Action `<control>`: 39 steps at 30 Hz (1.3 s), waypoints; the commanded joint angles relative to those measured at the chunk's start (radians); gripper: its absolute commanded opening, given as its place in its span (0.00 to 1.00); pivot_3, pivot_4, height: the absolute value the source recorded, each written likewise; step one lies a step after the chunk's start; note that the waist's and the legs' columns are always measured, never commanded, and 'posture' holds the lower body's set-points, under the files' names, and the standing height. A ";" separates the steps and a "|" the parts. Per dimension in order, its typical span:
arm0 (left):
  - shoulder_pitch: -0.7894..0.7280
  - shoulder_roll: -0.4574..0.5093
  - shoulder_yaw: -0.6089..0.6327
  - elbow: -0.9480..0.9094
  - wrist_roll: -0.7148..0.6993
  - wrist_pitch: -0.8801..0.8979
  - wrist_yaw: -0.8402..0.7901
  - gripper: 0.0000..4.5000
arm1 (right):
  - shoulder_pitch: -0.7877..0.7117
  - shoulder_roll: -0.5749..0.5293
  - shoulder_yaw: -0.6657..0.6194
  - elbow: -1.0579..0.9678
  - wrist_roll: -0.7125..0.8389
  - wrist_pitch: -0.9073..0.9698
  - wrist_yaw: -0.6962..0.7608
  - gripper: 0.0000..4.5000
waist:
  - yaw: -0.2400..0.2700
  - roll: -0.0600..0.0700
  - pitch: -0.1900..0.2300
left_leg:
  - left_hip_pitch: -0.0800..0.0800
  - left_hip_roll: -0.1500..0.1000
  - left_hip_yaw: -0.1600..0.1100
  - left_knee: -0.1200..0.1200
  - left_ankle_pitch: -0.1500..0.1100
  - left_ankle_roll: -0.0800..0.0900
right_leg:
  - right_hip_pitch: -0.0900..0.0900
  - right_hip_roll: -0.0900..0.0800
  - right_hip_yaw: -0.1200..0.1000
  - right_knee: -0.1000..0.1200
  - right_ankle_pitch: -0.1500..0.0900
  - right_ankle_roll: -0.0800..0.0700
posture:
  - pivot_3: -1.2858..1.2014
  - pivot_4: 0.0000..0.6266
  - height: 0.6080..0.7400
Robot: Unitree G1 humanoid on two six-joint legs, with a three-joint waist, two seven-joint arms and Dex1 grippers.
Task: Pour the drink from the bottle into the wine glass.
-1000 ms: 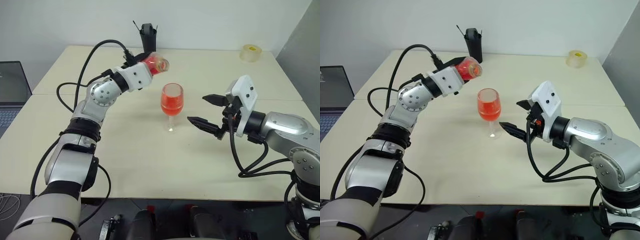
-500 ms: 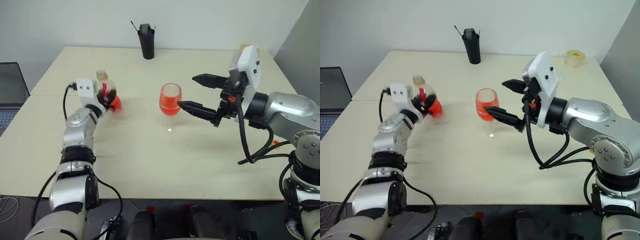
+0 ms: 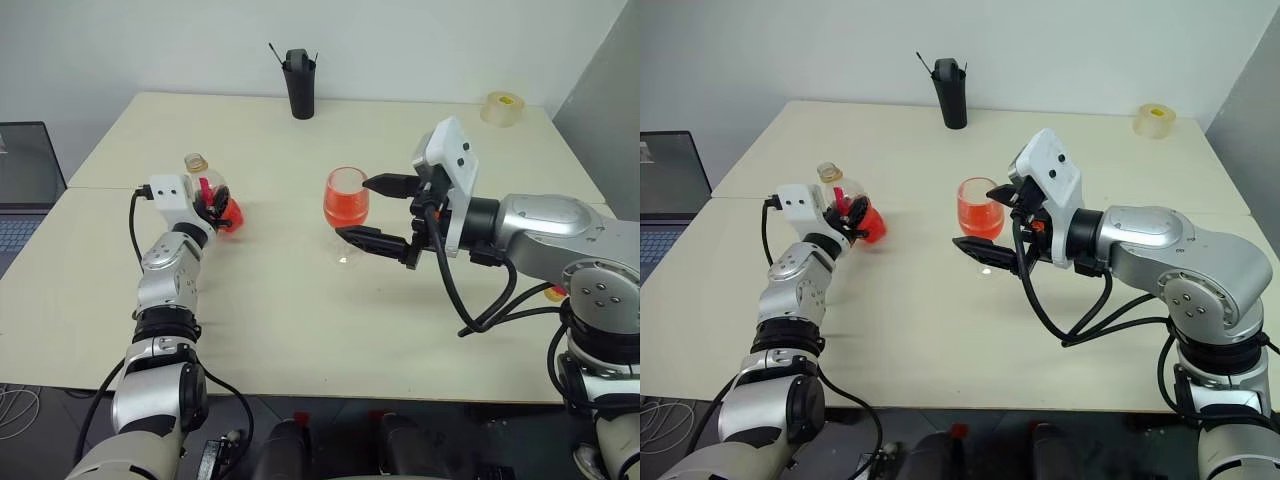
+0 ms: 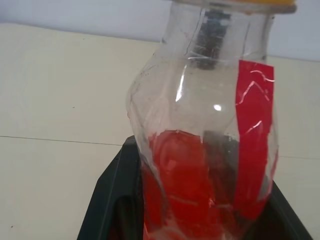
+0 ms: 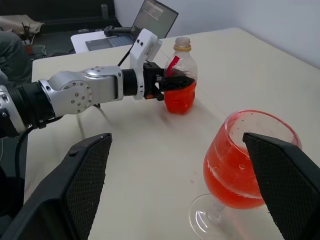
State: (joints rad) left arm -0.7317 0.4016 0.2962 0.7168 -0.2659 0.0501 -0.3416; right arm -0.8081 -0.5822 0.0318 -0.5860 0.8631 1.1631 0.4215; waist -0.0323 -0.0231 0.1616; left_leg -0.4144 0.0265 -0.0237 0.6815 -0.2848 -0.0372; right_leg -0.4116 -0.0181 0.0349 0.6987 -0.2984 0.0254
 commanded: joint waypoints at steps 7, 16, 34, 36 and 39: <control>0.007 0.009 -0.020 -0.043 0.013 0.013 -0.003 0.99 | -0.011 -0.004 -0.011 -0.019 -0.018 -0.012 0.001 1.00 | 0.000 0.000 0.000 | 0.000 0.000 0.000 0.000 0.000 0.000 | 0.000 0.000 0.000 0.000 0.000 0.000 | 0.52 0.24 1.00; 0.017 0.027 -0.021 -0.083 0.015 0.049 -0.008 0.99 | -0.002 0.004 -0.016 -0.020 -0.023 -0.025 0.004 1.00 | 0.000 0.000 0.000 | 0.000 0.000 0.000 0.000 0.000 0.000 | 0.000 0.000 0.000 0.000 0.000 0.000 | 0.52 0.24 1.00; 0.218 0.137 0.021 -0.551 -0.094 0.323 -0.104 0.99 | 0.005 -0.069 -0.021 0.043 -0.069 -0.084 0.086 1.00 | 0.000 0.000 0.000 | 0.000 0.001 -0.001 0.000 -0.001 0.002 | 0.000 0.000 0.002 -0.001 0.000 0.000 | 0.52 0.24 1.00; 0.240 0.176 0.032 -0.612 -0.127 0.370 -0.145 0.99 | 0.006 -0.093 -0.025 0.063 -0.082 -0.097 0.113 1.00 | 0.000 0.000 0.000 | 0.000 0.000 -0.001 0.000 -0.002 0.003 | 0.000 0.000 0.002 -0.001 0.000 0.000 | 0.52 0.24 1.00; 0.281 0.276 0.065 -0.685 -0.176 0.433 -0.235 0.99 | 0.022 -0.154 -0.047 0.091 -0.096 -0.114 0.167 1.00 | -0.002 0.000 0.000 | 0.000 0.001 0.000 -0.001 -0.002 0.003 | 0.000 0.000 0.002 -0.001 0.000 0.000 | 0.52 0.24 1.00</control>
State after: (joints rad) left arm -0.4572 0.6329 0.3107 0.0960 -0.4068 0.4596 -0.5304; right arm -0.7863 -0.7091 0.0288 -0.4940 0.7777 1.0784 0.5567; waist -0.0341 -0.0227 0.1619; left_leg -0.4144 0.0275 -0.0237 0.6802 -0.2868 -0.0337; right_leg -0.4117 -0.0179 0.0372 0.6974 -0.2985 0.0253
